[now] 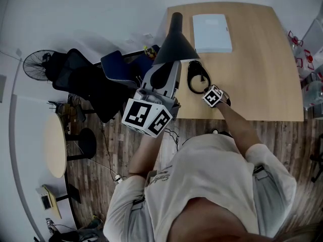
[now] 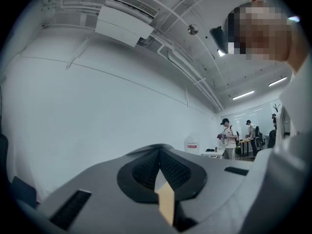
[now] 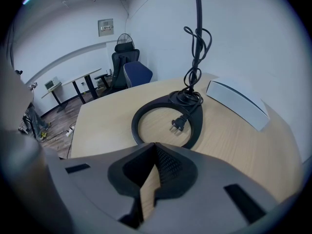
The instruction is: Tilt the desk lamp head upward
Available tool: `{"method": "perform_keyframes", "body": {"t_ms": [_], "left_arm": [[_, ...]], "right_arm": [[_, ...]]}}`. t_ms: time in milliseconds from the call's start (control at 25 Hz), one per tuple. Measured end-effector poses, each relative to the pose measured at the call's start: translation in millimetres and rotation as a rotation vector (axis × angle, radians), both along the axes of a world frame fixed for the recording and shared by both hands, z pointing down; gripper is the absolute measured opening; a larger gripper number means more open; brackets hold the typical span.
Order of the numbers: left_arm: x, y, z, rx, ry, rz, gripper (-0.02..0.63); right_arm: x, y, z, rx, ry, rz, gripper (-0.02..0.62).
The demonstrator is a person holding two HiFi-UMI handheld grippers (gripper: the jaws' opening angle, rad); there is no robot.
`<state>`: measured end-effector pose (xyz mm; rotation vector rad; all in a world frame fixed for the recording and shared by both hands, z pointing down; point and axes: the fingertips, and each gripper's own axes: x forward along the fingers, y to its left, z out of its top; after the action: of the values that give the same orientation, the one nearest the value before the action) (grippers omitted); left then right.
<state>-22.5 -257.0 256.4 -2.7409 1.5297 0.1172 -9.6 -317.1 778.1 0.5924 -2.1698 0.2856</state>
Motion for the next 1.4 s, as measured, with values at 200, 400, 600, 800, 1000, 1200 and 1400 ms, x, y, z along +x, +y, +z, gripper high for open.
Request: {"method": "perform_keyframes", "body": {"t_ms": [200, 400, 600, 800, 1000, 1200, 1400], "left_arm": [[0.8, -4.1, -10.5, 0.010, -0.015, 0.004, 0.015], [2.6, -3.3, -11.9, 0.012, -0.020, 0.011, 0.015], [0.2, 1.5, -8.2, 0.017, -0.027, 0.022, 0.015], [-7.7, 12.5, 16.3, -0.024, -0.021, 0.028, 0.015], [-22.8, 31.8, 34.9, -0.063, -0.019, 0.041, 0.015], [-39.4, 43.0, 39.6, -0.081, -0.004, 0.079, 0.015], [-45.5, 62.3, 50.1, -0.098, -0.015, 0.109, 0.015]], "right_arm": [[0.0, -0.4, -1.5, -0.012, 0.001, 0.003, -0.005], [0.7, 0.0, -0.6, -0.015, 0.002, 0.008, -0.005], [1.3, -1.5, -2.1, -0.018, -0.004, 0.021, -0.005], [-0.1, -2.4, -1.3, -0.004, 0.014, 0.039, -0.005], [2.0, -0.1, -7.2, -0.017, -0.003, 0.103, -0.005], [7.3, 15.4, -17.7, -0.010, -0.010, 0.194, -0.006], [1.3, 41.0, -38.9, 0.018, -0.037, 0.197, -0.006]]}}
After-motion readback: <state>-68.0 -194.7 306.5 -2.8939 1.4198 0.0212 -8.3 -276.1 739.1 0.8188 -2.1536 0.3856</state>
